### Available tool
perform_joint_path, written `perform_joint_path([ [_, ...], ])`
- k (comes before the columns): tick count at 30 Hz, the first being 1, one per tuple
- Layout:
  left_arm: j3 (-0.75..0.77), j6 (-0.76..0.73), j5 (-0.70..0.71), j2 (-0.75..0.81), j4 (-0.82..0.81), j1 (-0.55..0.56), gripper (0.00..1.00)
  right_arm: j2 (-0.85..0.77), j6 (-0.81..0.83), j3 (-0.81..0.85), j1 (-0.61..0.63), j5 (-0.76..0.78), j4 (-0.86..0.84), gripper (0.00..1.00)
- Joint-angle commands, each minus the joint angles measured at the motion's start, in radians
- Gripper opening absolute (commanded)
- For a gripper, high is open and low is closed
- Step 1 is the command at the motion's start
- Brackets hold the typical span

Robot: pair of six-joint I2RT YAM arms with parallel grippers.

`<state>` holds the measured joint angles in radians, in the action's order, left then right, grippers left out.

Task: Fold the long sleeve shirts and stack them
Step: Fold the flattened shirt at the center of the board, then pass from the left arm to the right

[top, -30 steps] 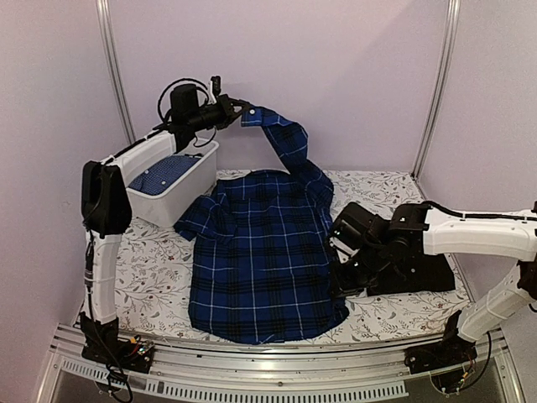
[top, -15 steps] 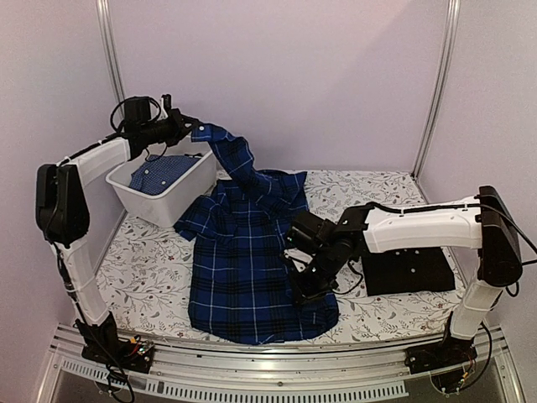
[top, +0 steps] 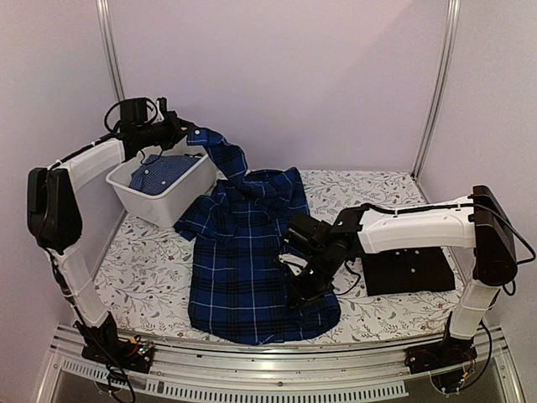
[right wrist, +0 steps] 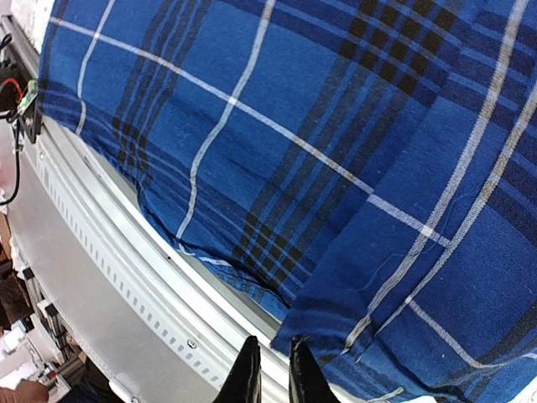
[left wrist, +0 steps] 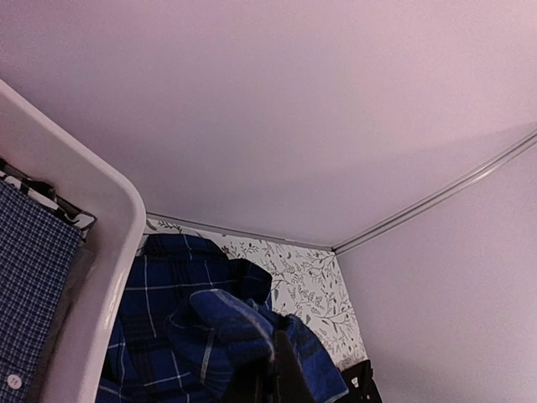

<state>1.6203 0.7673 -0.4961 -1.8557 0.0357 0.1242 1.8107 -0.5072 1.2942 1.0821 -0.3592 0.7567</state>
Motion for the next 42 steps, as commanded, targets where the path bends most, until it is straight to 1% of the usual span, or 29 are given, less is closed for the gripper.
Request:
perform_joint_path([
  [1, 0.056, 0.013, 0.004, -0.019, -0.019, -0.002, 0.00, -0.016, 0.046, -0.009, 0.004, -0.057, -0.004, 0.18],
  [2, 0.065, 0.019, 0.003, -0.024, -0.019, -0.002, 0.00, -0.011, 0.054, -0.010, 0.004, -0.060, -0.006, 0.22],
  [3, 0.070, 0.025, -0.002, -0.029, -0.047, -0.001, 0.00, -0.010, 0.058, -0.006, 0.004, -0.061, -0.009, 0.29],
  [4, 0.075, 0.030, -0.008, -0.034, -0.059, -0.002, 0.00, -0.015, 0.060, 0.004, 0.003, -0.045, -0.010, 0.41],
  [6, 0.086, 0.036, -0.024, -0.043, -0.065, 0.001, 0.00, -0.034, 0.062, 0.028, -0.010, -0.005, 0.001, 0.55],
  [7, 0.089, 0.037, -0.028, -0.047, -0.065, 0.003, 0.00, -0.050, 0.061, 0.038, -0.027, 0.018, 0.010, 0.59],
  [10, 0.086, 0.038, -0.030, -0.049, -0.065, 0.009, 0.00, -0.109, 0.045, 0.017, -0.096, 0.127, 0.030, 0.60],
  [11, 0.085, 0.038, -0.032, -0.049, -0.066, 0.009, 0.00, -0.128, 0.034, -0.006, -0.120, 0.159, 0.030, 0.59],
  [13, 0.087, 0.039, -0.036, -0.051, -0.066, 0.010, 0.00, -0.182, 0.017, -0.062, -0.153, 0.223, 0.034, 0.54],
  [15, 0.090, 0.038, -0.042, -0.055, -0.064, 0.011, 0.00, -0.216, 0.007, -0.126, -0.157, 0.234, 0.035, 0.51],
  [16, 0.090, 0.037, -0.041, -0.054, -0.063, 0.012, 0.00, -0.230, -0.001, -0.173, -0.156, 0.222, 0.022, 0.48],
  [18, 0.094, 0.039, -0.043, -0.058, -0.061, 0.014, 0.00, -0.288, -0.026, -0.269, -0.137, 0.190, -0.036, 0.44],
  [20, 0.101, 0.036, -0.045, -0.064, -0.055, 0.015, 0.00, -0.355, -0.050, -0.332, -0.088, 0.207, -0.052, 0.44],
  [23, 0.113, 0.031, -0.047, -0.077, -0.041, 0.016, 0.00, -0.391, -0.092, -0.385, -0.020, 0.247, -0.041, 0.43],
  [27, 0.118, 0.031, -0.053, -0.087, -0.039, 0.018, 0.00, -0.422, -0.148, -0.451, 0.001, 0.282, -0.060, 0.41],
  [31, 0.117, 0.030, -0.051, -0.088, -0.039, 0.020, 0.00, -0.424, -0.165, -0.470, 0.005, 0.305, -0.099, 0.40],
  [37, 0.120, 0.032, -0.050, -0.089, -0.039, 0.020, 0.00, -0.378, -0.166, -0.464, 0.014, 0.338, -0.150, 0.35],
  [39, 0.121, 0.033, -0.050, -0.091, -0.039, 0.019, 0.00, -0.365, -0.166, -0.459, 0.022, 0.337, -0.156, 0.31],
  [41, 0.123, 0.036, -0.049, -0.094, -0.039, 0.019, 0.00, -0.348, -0.167, -0.454, 0.035, 0.341, -0.148, 0.24],
  [42, 0.124, 0.037, -0.051, -0.097, -0.039, 0.020, 0.00, -0.343, -0.168, -0.452, 0.042, 0.341, -0.142, 0.18],
])
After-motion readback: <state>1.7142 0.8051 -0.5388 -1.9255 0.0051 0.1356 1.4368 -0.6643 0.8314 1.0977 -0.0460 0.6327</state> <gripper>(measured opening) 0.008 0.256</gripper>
